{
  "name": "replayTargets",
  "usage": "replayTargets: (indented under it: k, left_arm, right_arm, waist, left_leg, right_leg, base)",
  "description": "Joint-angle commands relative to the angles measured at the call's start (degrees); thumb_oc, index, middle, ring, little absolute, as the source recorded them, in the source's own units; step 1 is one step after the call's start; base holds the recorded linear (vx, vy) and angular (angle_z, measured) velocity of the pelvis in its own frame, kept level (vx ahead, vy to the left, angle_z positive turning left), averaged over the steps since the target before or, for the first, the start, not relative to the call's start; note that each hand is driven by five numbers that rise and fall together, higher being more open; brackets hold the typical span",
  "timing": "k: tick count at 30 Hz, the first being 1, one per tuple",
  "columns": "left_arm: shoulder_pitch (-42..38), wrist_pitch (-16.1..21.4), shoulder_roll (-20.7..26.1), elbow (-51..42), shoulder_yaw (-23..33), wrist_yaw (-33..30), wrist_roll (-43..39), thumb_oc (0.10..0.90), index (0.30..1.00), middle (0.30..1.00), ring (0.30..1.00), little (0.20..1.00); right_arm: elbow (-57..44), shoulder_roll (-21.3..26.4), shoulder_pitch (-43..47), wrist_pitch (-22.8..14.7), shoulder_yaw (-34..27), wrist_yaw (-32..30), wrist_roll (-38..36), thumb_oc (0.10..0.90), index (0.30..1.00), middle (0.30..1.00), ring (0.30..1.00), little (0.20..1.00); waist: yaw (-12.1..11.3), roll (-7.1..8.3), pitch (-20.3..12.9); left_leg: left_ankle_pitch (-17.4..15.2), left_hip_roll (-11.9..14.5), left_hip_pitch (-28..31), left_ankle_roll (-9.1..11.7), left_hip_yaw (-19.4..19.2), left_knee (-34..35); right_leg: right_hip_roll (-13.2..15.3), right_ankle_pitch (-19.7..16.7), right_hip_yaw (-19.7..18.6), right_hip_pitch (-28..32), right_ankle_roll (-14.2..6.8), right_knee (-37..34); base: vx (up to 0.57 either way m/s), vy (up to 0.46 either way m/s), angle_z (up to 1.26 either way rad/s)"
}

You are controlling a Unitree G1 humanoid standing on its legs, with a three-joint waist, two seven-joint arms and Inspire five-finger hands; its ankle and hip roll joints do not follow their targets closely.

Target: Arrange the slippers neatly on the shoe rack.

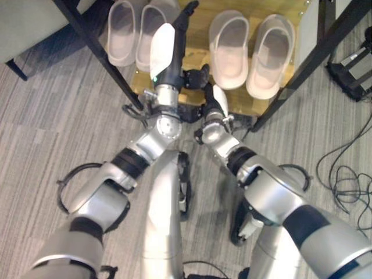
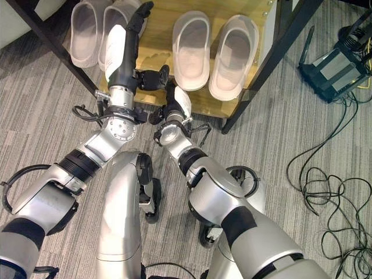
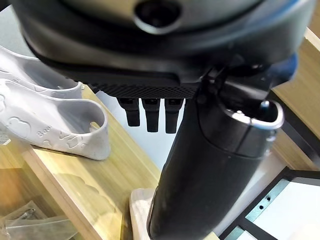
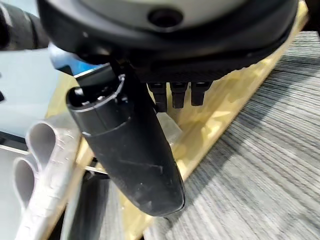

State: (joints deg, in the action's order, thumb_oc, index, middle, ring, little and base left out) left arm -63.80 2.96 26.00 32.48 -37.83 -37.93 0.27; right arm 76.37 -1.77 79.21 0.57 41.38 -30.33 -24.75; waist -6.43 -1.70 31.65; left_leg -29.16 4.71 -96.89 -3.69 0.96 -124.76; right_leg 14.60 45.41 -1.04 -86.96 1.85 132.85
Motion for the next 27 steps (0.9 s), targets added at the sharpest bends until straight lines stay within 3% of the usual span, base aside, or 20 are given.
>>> replayTargets:
  k: [1, 18, 27]
  left_arm:
    - [-4.2, 4.2, 3.1, -8.3, 2.6, -1.9, 1.9, 0.800, 0.900, 0.900, 0.900, 0.900]
    - [-3.4, 3.9, 2.6, -9.3, 2.7, -0.9, 2.9, 0.800, 0.900, 0.900, 0.900, 0.900]
    - [-2.8, 3.4, 2.6, -9.2, 3.0, -0.8, 3.1, 0.800, 0.900, 0.900, 0.900, 0.900]
  right_arm:
    - [0.5, -4.0, 10.6, -5.5, -1.4, -3.2, 3.3, 0.800, 0.900, 0.900, 0.900, 0.900]
    - [5.1, -8.5, 3.9, -4.0, -4.2, 1.2, -3.7, 0.800, 0.900, 0.900, 0.900, 0.900]
    - [9.1, -7.4, 3.5, -2.3, -6.1, 0.2, -3.5, 0.800, 0.900, 0.900, 0.900, 0.900]
  waist:
    - [-1.6, -1.30, -1.9]
    - [-1.5, -1.55, -1.9]
    - [-1.4, -1.25, -1.9]
  left_leg:
    - [-10.9, -4.6, 6.9, 1.5, 9.6, -2.3]
    - [-10.8, -4.9, 6.9, 1.6, 9.3, -1.9]
    - [-10.9, -5.0, 6.9, 1.6, 9.4, -2.0]
  right_leg:
    - [-1.5, -4.3, -4.2, -3.0, 4.8, -3.8]
    - [-1.6, -4.6, -4.3, -3.0, 5.0, -3.8]
    - [-1.8, -4.4, -4.1, -3.0, 5.3, -4.0]
  base:
    - [0.00, 0.000, 0.00]
    - [0.00, 0.000, 0.00]
    - [0.00, 0.000, 0.00]
